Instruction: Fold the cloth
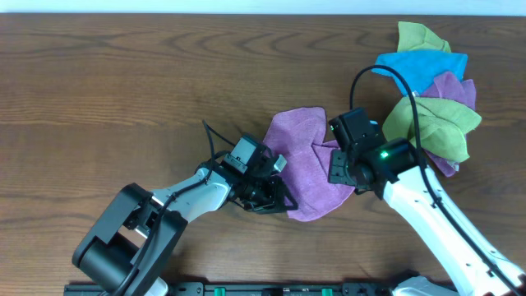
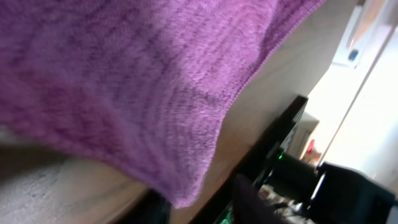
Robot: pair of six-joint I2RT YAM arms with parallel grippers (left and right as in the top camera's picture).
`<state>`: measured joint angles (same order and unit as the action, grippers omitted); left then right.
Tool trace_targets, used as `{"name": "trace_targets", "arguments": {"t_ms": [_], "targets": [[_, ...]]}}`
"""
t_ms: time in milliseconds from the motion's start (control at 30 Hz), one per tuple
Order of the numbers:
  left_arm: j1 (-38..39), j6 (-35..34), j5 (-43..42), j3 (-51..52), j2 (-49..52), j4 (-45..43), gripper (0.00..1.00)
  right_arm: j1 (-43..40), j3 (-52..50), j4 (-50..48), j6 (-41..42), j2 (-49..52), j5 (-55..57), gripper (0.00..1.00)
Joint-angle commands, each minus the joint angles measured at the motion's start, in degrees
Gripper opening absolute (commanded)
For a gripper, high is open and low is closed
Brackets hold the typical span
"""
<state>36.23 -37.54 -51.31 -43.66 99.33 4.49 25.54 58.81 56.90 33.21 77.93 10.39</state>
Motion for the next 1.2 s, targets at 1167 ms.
{"name": "trace_targets", "arguments": {"t_ms": [1167], "targets": [[-14.58, 16.35, -2.56, -0.35, 0.68, 11.80, 0.06, 0.26, -9.81, -22.49, -10.99, 12.72, 2.25, 0.59]]}}
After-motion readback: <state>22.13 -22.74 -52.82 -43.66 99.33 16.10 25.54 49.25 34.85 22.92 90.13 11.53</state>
